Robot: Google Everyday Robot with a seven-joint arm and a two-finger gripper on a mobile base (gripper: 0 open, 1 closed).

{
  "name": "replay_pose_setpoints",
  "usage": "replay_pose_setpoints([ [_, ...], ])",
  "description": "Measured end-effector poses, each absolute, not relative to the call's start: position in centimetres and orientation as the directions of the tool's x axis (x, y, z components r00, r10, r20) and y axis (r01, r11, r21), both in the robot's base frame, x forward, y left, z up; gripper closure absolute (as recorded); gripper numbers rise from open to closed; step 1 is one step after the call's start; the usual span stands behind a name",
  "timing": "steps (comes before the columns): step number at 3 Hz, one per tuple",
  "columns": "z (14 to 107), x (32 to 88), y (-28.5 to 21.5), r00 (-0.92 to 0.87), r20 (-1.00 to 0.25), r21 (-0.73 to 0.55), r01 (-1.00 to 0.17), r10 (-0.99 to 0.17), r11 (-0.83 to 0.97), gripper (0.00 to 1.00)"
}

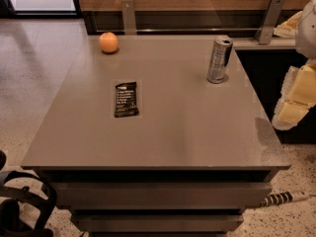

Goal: Move redbull can near orange

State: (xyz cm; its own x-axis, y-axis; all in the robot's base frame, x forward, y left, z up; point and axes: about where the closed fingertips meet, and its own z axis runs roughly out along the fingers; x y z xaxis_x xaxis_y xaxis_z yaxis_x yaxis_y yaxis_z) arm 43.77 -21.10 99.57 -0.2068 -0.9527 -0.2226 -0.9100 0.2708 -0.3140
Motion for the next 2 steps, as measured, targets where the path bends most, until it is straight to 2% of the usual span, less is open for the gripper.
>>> replay_pose_setpoints([
  [2,99.7,45.0,-21.9,-0.217,-0.256,-0.319,-0.901,-0.942,0.294,0.0],
])
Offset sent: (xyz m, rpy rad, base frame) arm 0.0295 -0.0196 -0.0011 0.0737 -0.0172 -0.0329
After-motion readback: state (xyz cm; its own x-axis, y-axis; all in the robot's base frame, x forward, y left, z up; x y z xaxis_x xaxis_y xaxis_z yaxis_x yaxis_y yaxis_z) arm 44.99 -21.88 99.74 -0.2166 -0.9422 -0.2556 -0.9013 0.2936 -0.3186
